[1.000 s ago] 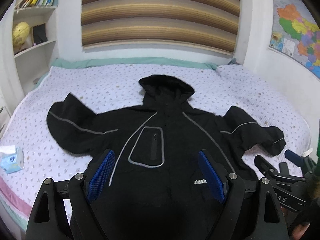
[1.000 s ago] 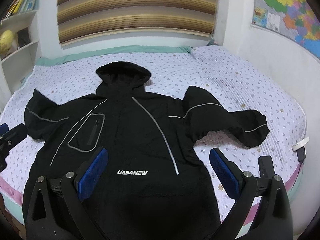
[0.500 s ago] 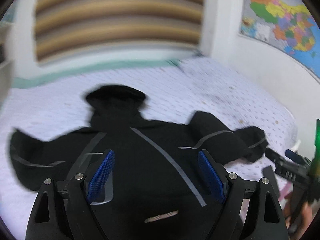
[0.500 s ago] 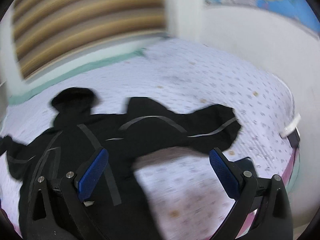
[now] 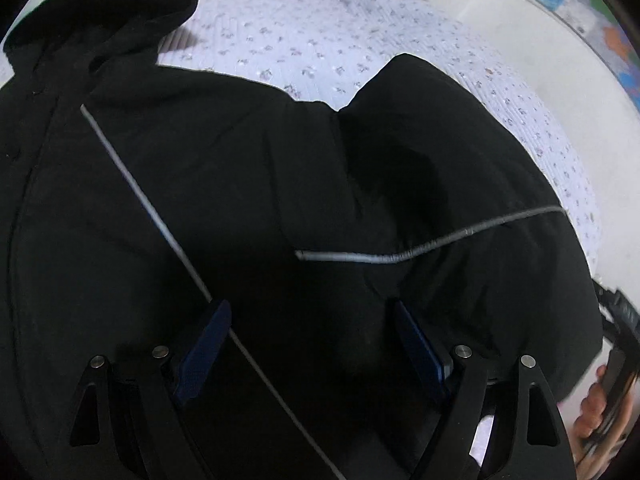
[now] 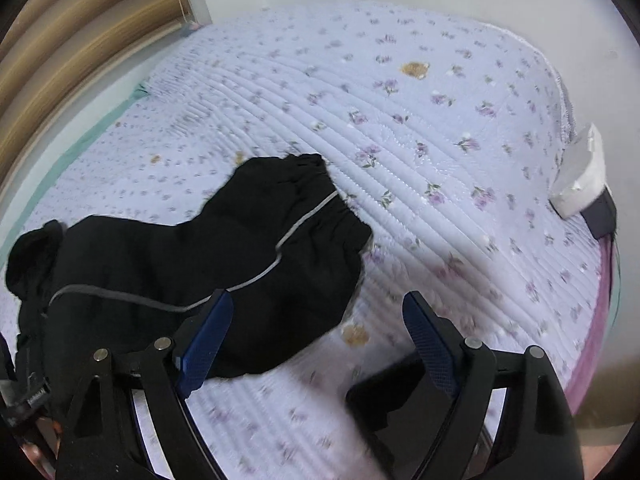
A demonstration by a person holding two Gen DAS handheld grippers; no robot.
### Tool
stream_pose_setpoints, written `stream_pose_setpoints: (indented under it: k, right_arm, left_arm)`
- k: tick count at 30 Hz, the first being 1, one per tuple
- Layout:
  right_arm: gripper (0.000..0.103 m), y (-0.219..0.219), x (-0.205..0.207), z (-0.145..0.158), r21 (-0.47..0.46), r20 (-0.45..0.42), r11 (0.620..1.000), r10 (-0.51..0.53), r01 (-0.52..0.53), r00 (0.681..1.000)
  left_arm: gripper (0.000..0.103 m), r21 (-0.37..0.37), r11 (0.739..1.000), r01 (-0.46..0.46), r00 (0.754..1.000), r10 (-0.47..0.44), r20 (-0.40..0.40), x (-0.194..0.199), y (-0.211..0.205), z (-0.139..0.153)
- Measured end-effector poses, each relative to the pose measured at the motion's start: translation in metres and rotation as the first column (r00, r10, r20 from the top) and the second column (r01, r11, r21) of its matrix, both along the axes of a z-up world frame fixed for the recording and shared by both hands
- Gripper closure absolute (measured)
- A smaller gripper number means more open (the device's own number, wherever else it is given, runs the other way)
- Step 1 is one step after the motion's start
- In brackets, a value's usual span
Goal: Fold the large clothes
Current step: 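Grasp the sleeve cuff nearest the right gripper with the right gripper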
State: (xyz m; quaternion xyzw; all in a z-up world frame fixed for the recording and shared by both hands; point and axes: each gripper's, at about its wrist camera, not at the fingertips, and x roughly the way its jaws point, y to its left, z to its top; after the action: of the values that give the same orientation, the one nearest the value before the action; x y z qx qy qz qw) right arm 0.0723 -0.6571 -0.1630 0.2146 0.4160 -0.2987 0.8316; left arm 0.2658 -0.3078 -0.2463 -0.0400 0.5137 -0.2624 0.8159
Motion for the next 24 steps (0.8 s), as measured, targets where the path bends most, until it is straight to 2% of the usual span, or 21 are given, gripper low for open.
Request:
stream_pose_setpoints:
  k: [3,6,7,8,9,10,13,16,18,20,22,23,24]
  right_arm:
    - [0.014,-0.017,0.014,-0.017,-0.003,-0.03,0.999,-0.044,0.044,0.999]
    - [0.014,-0.034,0.031,-0.038,0.008,-0.069,0.997,-0.076,0.077,0.995]
    - [0.026,-0.03,0.037,-0.038,-0.014,-0.078,0.998,-0.059,0.058,0.995]
    - [0.061,-0.021,0.042,-0.035,-0.026,-0.068,1.0,-0.007,0.005,0.998]
    - [0.072,-0.015,0.045,-0.031,-0.027,-0.064,0.999,0.036,-0.038,0.997]
    - [0.075,-0.004,0.047,-0.024,-0.049,-0.058,0.995,0.082,-0.085,0.995]
    - [0.082,0.01,0.032,0.011,-0.158,0.003,0.982,0.101,-0.099,0.995]
    - [0.083,0.004,0.0,0.05,-0.279,0.069,0.96,0.005,0.015,0.998]
    - [0.083,-0.009,-0.016,0.062,-0.35,0.077,0.931,-0.077,0.1,0.994]
    - [0.083,-0.024,-0.019,0.058,-0.319,0.061,0.941,-0.098,0.113,0.993]
    - [0.083,-0.033,-0.018,0.04,-0.293,0.011,0.948,-0.124,0.121,0.992]
    - [0.083,-0.033,-0.014,0.03,-0.296,-0.021,0.949,-0.121,0.11,0.992]
    - [0.083,-0.032,-0.01,0.024,-0.294,-0.04,0.95,-0.117,0.1,0.992]
  left_arm:
    - [0.019,0.036,0.999,0.027,0.999,-0.029,0.035,-0.007,-0.007,0.001]
    - [0.019,0.04,0.999,0.03,0.999,-0.032,0.043,-0.013,-0.009,0.001]
    - [0.019,0.042,0.999,0.032,0.998,-0.034,0.05,-0.015,-0.01,0.002]
    - [0.019,0.045,0.998,0.033,0.998,-0.036,0.055,-0.016,-0.011,0.004]
    - [0.019,0.049,0.998,0.035,0.997,-0.038,0.063,-0.019,-0.011,0.007]
    - [0.019,0.047,0.998,0.04,0.996,-0.043,0.075,-0.024,-0.012,0.013]
    - [0.019,-0.008,0.998,0.069,0.993,-0.068,0.095,-0.037,-0.013,0.034]
    - [0.019,-0.03,0.993,0.115,0.981,-0.109,0.158,-0.054,-0.021,0.061]
    - [0.019,-0.026,0.989,0.144,0.977,-0.138,0.161,-0.055,-0.027,0.067]
    - [0.019,0.028,0.984,0.173,0.979,-0.175,0.102,-0.052,-0.047,0.048]
    - [0.018,0.155,0.967,0.201,0.98,-0.196,-0.043,-0.039,-0.072,0.006]
    - [0.017,0.181,0.961,0.207,0.978,-0.202,-0.044,-0.039,-0.075,-0.001]
    - [0.017,0.185,0.959,0.214,0.977,-0.215,-0.015,-0.045,-0.075,0.005]
